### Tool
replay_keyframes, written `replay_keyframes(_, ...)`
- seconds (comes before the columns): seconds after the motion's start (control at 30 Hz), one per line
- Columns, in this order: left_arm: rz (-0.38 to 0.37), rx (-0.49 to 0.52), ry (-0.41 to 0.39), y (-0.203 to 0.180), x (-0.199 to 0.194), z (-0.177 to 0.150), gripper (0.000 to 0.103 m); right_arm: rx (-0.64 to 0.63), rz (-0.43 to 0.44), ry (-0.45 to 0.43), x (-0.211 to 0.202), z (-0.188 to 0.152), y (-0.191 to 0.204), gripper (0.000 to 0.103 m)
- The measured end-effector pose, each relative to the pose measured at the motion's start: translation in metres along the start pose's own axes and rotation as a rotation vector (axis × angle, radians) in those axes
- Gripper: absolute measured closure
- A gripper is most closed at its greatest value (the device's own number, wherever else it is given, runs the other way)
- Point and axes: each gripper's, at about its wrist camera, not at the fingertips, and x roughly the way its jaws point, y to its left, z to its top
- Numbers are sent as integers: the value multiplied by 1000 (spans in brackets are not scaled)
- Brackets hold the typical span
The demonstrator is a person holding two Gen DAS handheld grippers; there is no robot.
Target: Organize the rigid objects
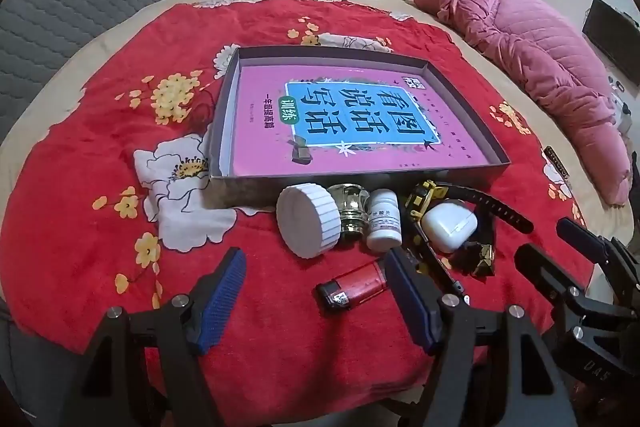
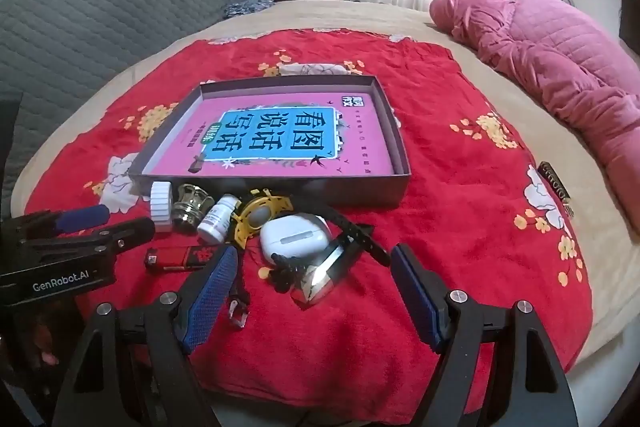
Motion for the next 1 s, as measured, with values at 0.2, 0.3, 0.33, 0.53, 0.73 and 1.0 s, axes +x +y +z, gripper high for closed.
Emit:
replay_keyframes(0.2, -4, 3, -11, -1, -2, 0, 32, -7, 1, -5, -1, 0, 2, 23)
replay_keyframes(0.3, -5, 9, -14, -2, -2, 1, 32, -9, 2, -5, -1, 0, 2, 23)
replay_keyframes(0.33, -8, 9, -14, -3, -2, 0, 32, -10, 1, -5, -1, 0, 2, 23)
replay_keyframes(0.53, -3, 9, -13, -3, -2, 0, 32, -10, 3, -6, -1, 0, 2, 23)
replay_keyframes(0.73, 0, 16, -12, -4, -2, -1, 32, -4, -1, -10, -1, 1, 2, 23)
replay_keyframes(1.0, 0, 15, -9, -4, -1, -1, 32, -9, 1, -9, -2, 1, 1, 23)
